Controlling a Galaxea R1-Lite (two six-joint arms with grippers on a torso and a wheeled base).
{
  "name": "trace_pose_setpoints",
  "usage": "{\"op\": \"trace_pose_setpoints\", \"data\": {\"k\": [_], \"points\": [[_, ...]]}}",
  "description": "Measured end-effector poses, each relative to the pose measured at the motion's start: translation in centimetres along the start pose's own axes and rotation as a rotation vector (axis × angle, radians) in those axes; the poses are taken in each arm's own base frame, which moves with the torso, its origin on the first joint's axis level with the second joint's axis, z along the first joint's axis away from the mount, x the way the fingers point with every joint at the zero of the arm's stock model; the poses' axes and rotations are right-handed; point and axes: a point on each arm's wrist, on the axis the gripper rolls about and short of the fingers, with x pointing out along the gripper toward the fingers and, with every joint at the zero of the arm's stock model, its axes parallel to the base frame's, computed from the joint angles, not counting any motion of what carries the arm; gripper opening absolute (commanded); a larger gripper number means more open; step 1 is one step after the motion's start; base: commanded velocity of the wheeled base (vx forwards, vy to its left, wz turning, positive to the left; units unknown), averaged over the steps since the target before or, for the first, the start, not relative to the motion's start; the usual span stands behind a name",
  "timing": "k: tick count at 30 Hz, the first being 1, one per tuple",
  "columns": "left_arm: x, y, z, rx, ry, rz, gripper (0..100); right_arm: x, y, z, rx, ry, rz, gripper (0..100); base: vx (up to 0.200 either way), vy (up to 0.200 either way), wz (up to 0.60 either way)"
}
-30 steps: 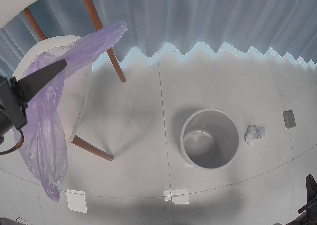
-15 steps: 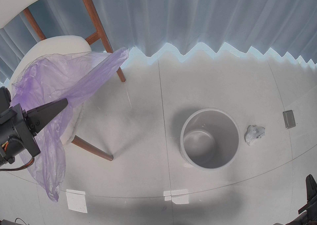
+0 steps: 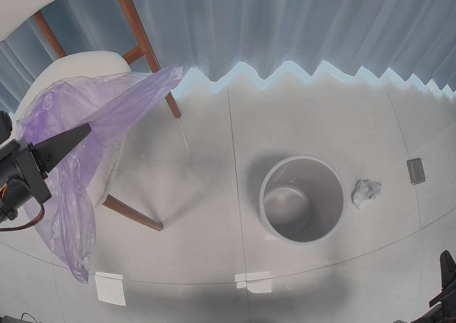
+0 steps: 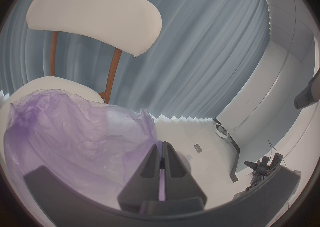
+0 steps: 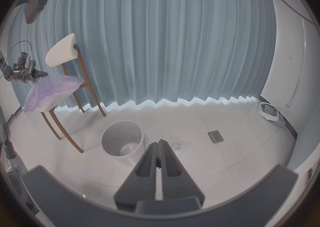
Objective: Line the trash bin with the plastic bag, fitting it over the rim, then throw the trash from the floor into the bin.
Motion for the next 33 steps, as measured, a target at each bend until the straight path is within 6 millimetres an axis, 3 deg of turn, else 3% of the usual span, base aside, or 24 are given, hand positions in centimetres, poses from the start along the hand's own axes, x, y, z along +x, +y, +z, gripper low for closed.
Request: {"op": "trace_pose_setpoints", "data": {"k": [19,25,33], "points": [[0.7,-0.3,1.6,-0.001,-0.104,-0.058,0,0.0,0.0,0.0,0.000,0.000,0.000,0,0.000,0.000,0.00],[1.3,0.0,1.3,-0.034,-0.089,-0.057,0,0.0,0.0,0.0,0.000,0.000,0.000,0,0.000,0.000,0.00],[1.8,0.1,1.1,-0.040,-0.079,-0.059,0,0.0,0.0,0.0,0.000,0.000,0.000,0,0.000,-0.200,0.00]]}}
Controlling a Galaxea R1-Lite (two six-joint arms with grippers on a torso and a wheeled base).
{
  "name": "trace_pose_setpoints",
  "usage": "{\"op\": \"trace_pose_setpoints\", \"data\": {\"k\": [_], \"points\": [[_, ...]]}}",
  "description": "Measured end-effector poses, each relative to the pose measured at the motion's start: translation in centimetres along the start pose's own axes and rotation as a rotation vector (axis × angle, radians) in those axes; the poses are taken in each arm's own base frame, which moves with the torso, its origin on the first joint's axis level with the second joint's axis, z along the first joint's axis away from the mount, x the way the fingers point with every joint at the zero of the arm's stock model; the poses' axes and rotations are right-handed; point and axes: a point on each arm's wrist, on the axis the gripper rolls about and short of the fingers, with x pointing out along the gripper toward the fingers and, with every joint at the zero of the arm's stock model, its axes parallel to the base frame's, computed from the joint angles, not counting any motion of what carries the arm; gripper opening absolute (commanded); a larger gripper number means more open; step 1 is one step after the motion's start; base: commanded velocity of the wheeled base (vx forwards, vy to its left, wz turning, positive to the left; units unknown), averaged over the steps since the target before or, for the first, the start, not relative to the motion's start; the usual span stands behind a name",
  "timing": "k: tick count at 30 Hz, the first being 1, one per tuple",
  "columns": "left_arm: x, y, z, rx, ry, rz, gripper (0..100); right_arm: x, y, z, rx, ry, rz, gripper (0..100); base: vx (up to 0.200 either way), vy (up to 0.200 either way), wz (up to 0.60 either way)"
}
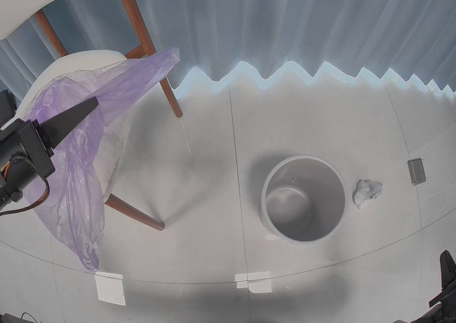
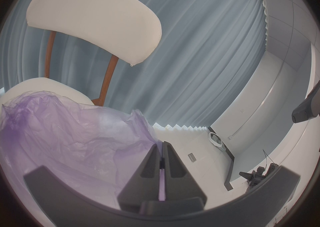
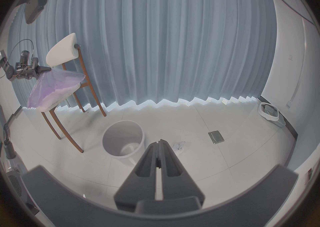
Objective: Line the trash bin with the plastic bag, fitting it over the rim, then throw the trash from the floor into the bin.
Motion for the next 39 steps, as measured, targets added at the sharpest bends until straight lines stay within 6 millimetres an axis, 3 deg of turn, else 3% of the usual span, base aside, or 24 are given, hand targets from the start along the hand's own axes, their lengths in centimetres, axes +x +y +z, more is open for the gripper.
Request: {"op": "trace_pose_setpoints", "data": {"k": [39], "points": [[0.09,-0.18,-0.13,0.004,-0.009,-0.021,0,0.00,0.00,0.00,0.000,0.000,0.001,0,0.000,-0.200,0.00]]}}
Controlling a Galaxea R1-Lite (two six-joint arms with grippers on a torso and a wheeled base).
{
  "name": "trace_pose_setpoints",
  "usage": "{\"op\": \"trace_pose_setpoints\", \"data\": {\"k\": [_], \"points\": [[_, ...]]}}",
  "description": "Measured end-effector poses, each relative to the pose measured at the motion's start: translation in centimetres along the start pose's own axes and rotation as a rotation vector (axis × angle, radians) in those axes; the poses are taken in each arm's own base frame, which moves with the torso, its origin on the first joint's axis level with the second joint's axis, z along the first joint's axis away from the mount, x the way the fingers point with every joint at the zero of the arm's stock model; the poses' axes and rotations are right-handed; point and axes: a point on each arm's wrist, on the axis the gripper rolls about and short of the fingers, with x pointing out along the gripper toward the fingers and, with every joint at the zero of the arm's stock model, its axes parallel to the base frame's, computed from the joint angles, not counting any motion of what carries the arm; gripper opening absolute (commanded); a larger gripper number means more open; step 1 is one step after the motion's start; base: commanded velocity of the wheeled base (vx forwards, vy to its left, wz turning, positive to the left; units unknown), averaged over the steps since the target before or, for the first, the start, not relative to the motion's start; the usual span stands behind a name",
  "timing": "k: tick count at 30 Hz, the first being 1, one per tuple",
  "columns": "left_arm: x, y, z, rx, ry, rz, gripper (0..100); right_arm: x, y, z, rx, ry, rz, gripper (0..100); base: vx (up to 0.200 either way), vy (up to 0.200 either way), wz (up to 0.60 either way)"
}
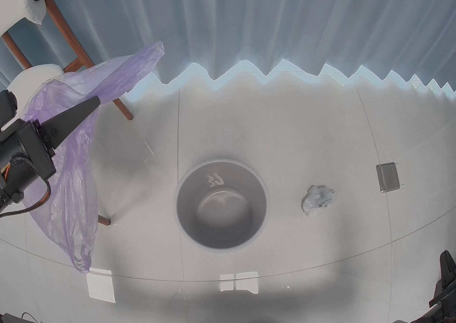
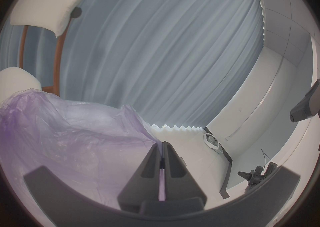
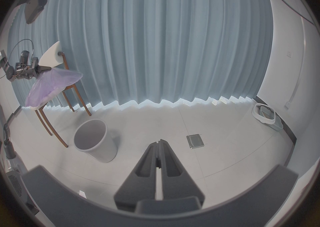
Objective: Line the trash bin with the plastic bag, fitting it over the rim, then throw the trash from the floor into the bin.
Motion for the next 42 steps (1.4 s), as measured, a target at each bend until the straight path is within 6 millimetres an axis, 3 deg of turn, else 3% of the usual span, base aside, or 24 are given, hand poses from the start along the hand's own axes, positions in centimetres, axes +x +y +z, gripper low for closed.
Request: {"op": "trace_pose_setpoints", "data": {"k": [10,42], "points": [[-0.04,-0.29,-0.27,-0.002,0.009,-0.018,0,0.00,0.00,0.00,0.000,0.000,0.000,0,0.000,-0.200,0.00],[-0.14,-0.25,-0.96,-0.009,0.038,-0.019,0,0.00,0.00,0.00,0.000,0.000,0.000,0,0.000,0.000,0.00]]}}
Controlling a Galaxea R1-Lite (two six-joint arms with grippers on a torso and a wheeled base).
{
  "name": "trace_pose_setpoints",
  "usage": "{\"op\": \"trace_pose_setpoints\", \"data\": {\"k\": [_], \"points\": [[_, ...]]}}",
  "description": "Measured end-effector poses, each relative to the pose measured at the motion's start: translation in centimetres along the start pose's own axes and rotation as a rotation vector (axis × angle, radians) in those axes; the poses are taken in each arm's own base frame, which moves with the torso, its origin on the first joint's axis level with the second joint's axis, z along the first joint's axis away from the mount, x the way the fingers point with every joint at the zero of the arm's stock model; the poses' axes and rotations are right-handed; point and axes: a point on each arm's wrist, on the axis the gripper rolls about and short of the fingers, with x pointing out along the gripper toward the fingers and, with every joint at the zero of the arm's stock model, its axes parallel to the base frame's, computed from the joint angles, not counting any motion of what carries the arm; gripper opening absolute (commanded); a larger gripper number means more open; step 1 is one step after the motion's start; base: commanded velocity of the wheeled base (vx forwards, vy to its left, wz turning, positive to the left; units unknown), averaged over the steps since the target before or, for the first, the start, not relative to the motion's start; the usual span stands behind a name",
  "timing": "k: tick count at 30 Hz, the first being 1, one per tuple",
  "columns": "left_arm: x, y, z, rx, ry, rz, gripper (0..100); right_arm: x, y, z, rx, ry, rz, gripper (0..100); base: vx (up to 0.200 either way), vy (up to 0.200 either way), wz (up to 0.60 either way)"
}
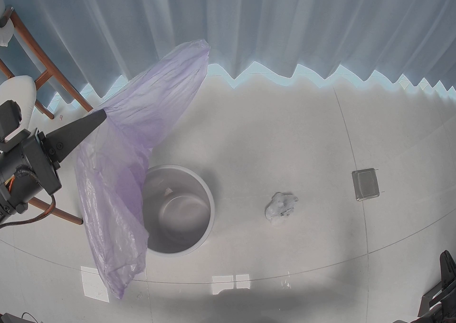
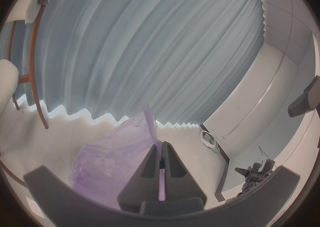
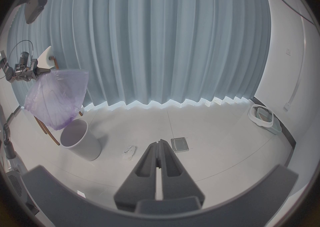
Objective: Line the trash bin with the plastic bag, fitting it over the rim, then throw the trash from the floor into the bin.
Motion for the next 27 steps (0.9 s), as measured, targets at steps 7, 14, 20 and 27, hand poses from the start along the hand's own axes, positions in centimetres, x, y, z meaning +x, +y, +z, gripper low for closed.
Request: {"op": "trace_pose_setpoints", "data": {"k": [7,14,20,27], "points": [[0.0,-0.5,-0.5,-0.009,0.018,-0.032,0,0.0,0.0,0.0,0.000,0.000,0.001,0,0.000,0.000,0.00],[-0.3,-1.7,-1.2,-0.019,0.045,-0.121,0,0.0,0.0,0.0,0.000,0.000,0.000,0,0.000,0.000,0.00],[-0.9,-2.4,-1.5,-0.020,0.063,-0.204,0,0.0,0.0,0.0,0.000,0.000,0.000,0,0.000,0.000,0.00],[-1.9,-2.8,-1.5,-0.014,0.065,-0.287,0,0.0,0.0,0.0,0.000,0.000,0.000,0,0.000,0.000,0.00]]}}
